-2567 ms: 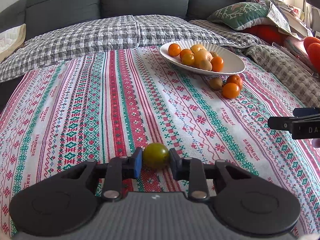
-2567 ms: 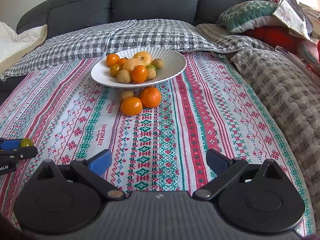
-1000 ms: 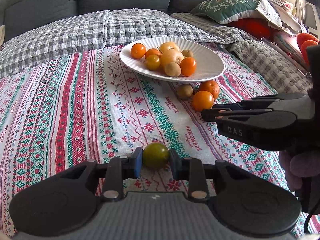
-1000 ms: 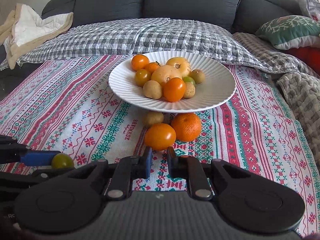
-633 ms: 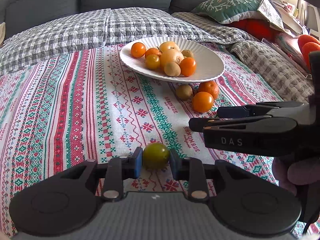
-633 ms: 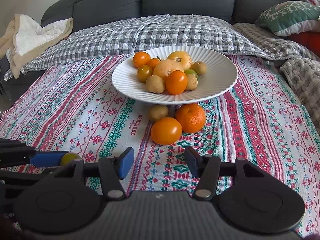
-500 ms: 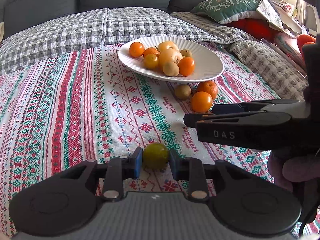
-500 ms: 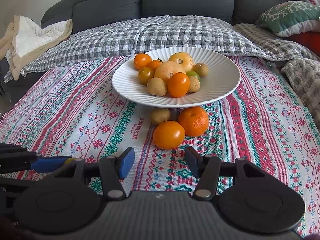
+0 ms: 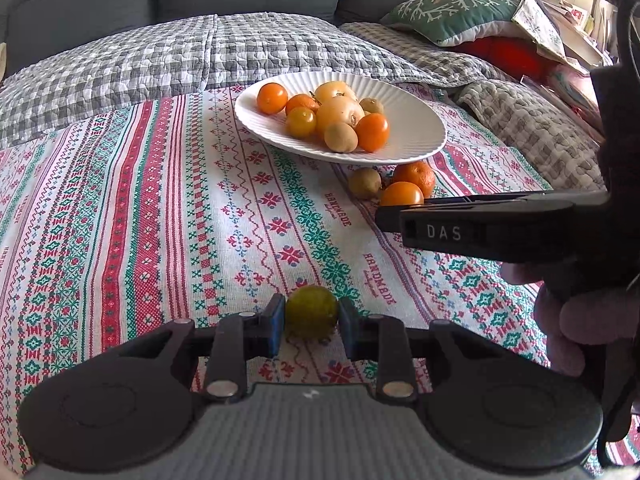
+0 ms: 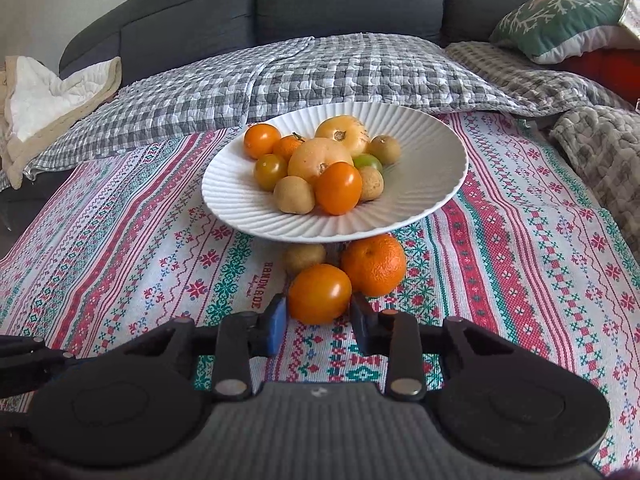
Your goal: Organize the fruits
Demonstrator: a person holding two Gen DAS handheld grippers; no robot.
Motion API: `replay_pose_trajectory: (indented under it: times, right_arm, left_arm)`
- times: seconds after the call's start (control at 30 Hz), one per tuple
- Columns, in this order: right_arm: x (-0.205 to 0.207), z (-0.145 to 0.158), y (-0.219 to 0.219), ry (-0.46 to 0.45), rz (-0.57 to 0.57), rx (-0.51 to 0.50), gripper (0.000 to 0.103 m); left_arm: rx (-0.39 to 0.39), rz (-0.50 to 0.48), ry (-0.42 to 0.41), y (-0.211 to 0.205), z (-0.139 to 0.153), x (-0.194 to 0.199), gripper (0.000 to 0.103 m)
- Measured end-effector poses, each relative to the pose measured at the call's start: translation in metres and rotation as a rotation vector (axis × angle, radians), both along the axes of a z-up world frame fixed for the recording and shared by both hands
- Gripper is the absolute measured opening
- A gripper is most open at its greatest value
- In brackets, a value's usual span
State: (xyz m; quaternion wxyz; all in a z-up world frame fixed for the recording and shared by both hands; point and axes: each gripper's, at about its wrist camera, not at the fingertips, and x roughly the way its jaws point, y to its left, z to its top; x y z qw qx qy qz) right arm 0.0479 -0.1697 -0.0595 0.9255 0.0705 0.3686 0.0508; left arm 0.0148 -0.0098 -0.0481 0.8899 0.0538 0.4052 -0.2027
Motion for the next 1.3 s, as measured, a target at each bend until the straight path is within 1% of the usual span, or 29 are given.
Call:
replay_pose_trajectory:
  times: [0.33, 0.47, 0.63, 0.77, 0.93, 1.07, 1.2, 1.3]
  right_arm:
    - [-0.025, 0.014, -0.015, -0.020, 0.014, 0.002, 0.030]
    - [-0.036, 0.025, -0.027, -0.045, -0.013, 0.003, 0.031]
    - [-0.041, 0.044, -0.043, -0.107, -0.029, 0.029, 0.031]
    - [-0.036, 0.053, -0.054, -0.129, -0.065, 0.073, 0.031]
    - [-0.026, 0.061, -0.062, -0.158, -0.074, 0.104, 0.031]
    - [-0.015, 0.060, -0.070, -0.155, -0.077, 0.126, 0.031]
    - [-0.003, 0.058, -0.076, -0.151, -0.064, 0.139, 0.031]
    - [0.008, 0.055, -0.079, -0.146, -0.063, 0.169, 0.031]
  left_arm:
    - [0.002, -0.001, -0.009, -0.007, 0.005, 0.007, 0.016]
    - [-0.008, 0.015, -0.021, -0.007, 0.011, 0.009, 0.016]
    - [-0.046, 0.048, -0.046, -0.007, 0.025, 0.017, 0.016]
    - [-0.099, 0.078, -0.053, -0.008, 0.037, 0.027, 0.016]
    - [-0.122, 0.079, -0.095, -0.012, 0.050, 0.042, 0.016]
    - [-0.099, 0.080, -0.107, -0.013, 0.046, 0.055, 0.016]
    - [-0.099, 0.109, -0.094, -0.015, 0.038, 0.068, 0.016]
    - [-0.097, 0.123, -0.099, -0.018, 0.034, 0.077, 0.016]
